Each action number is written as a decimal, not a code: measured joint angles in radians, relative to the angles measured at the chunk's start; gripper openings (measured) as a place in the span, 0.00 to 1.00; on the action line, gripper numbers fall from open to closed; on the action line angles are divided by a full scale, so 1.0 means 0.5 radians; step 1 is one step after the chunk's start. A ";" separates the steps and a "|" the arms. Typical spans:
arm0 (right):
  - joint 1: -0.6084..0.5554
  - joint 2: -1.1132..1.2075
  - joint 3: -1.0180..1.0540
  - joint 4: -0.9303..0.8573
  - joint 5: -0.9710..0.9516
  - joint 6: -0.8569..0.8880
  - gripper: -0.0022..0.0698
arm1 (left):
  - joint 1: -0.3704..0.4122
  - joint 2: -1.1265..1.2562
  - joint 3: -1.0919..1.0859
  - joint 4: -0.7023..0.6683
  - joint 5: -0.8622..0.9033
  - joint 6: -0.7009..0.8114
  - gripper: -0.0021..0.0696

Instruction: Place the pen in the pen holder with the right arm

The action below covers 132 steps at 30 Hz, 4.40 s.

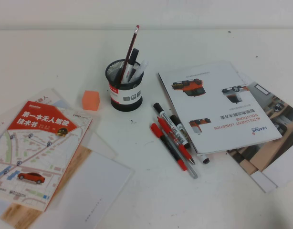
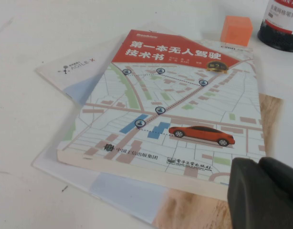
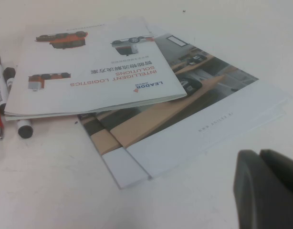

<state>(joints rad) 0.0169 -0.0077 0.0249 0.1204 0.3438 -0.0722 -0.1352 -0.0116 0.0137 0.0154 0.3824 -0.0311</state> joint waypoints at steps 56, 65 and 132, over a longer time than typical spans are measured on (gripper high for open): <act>0.000 0.000 0.000 0.581 -0.019 0.000 0.00 | 0.000 0.000 0.000 0.000 0.000 0.000 0.02; 0.000 0.000 0.000 2.028 -0.292 -0.010 0.00 | 0.000 0.000 0.000 0.000 0.000 0.000 0.02; 1.202 3.814 -3.167 -0.004 1.717 -0.039 0.03 | 0.000 0.000 0.000 0.000 0.000 0.000 0.02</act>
<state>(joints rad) 0.6181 1.8995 -1.5588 0.1183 1.2022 -0.0917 -0.1352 -0.0116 0.0137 0.0154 0.3824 -0.0311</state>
